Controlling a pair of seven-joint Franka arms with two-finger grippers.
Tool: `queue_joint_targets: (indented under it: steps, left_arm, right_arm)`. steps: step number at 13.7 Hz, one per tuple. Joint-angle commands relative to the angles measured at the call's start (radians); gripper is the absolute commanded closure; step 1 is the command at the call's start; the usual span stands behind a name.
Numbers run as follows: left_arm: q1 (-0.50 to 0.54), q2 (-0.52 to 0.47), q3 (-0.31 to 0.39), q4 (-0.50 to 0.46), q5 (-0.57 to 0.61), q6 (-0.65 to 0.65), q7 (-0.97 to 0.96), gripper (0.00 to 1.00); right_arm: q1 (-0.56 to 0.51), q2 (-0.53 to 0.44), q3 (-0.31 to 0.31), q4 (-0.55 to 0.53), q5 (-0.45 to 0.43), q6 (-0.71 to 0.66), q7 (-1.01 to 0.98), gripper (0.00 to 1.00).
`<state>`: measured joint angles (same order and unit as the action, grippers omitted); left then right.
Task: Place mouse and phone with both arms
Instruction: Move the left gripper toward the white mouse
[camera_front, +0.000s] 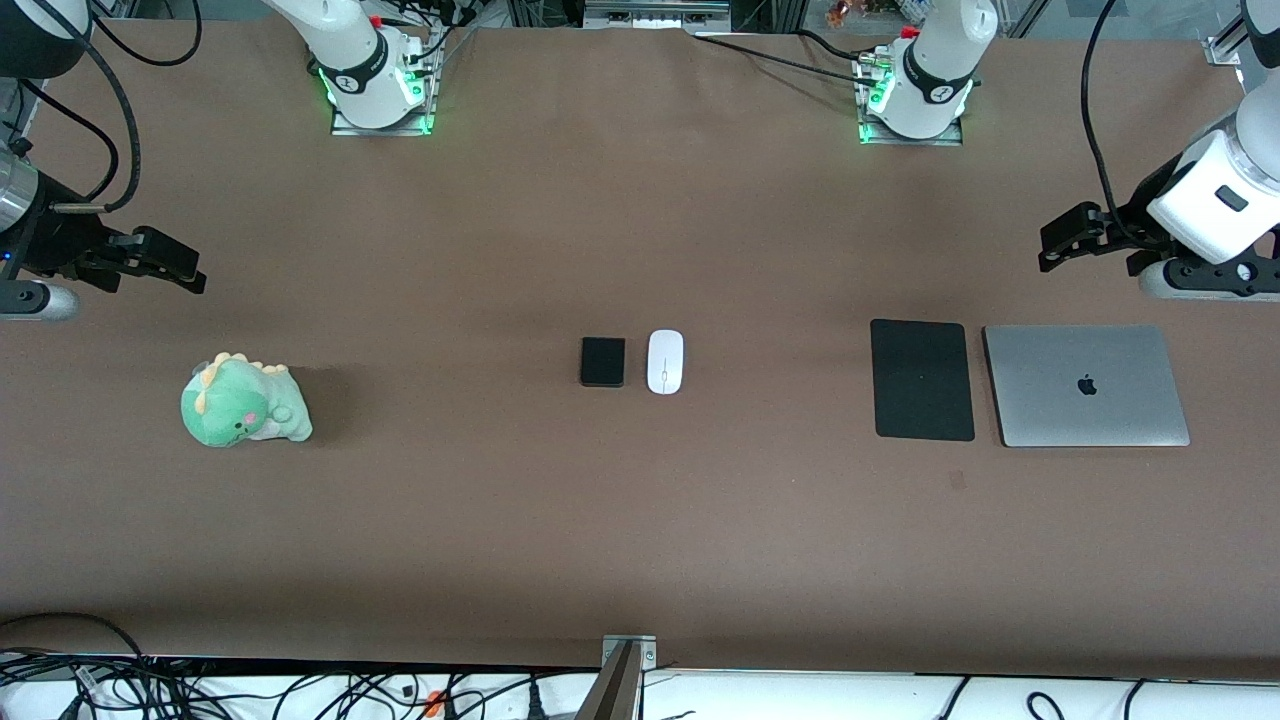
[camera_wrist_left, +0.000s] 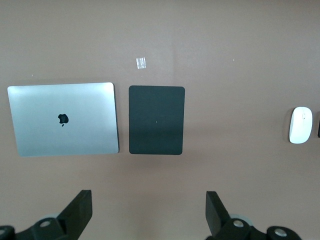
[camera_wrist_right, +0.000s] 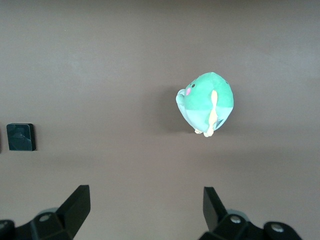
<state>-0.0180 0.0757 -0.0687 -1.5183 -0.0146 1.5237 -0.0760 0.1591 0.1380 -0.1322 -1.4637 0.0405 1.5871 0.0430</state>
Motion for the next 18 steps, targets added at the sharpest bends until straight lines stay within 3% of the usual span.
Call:
queue_joint_targets:
  steps: [1, 6, 11, 16, 18]
  left_arm:
    - [0.0, 0.007, -0.005, -0.002, -0.01, -0.019, -0.016, 0.0]
    - [-0.025, 0.077, -0.052, -0.034, -0.016, 0.042, -0.076, 0.0]
    - [-0.069, 0.22, -0.177, -0.011, -0.008, 0.156, -0.202, 0.0]
    - [-0.233, 0.461, -0.175, 0.158, -0.016, 0.193, -0.203, 0.0]
    - [-0.272, 0.505, -0.175, 0.146, -0.008, 0.351, -0.206, 0.0]
  right_arm:
    - [-0.001, -0.003, 0.003, 0.008, -0.001, 0.004, 0.0, 0.0]
    - [0.0, -0.001, 0.006, 0.008, -0.002, 0.011, 0.0, 0.0]
    - [0.02, -0.003, 0.011, 0.008, 0.001, 0.011, 0.012, 0.0]
    - [0.026, -0.003, 0.011, 0.008, -0.002, 0.011, 0.012, 0.0]
    - [0.028, -0.001, 0.011, 0.008, -0.002, 0.011, 0.014, 0.0]
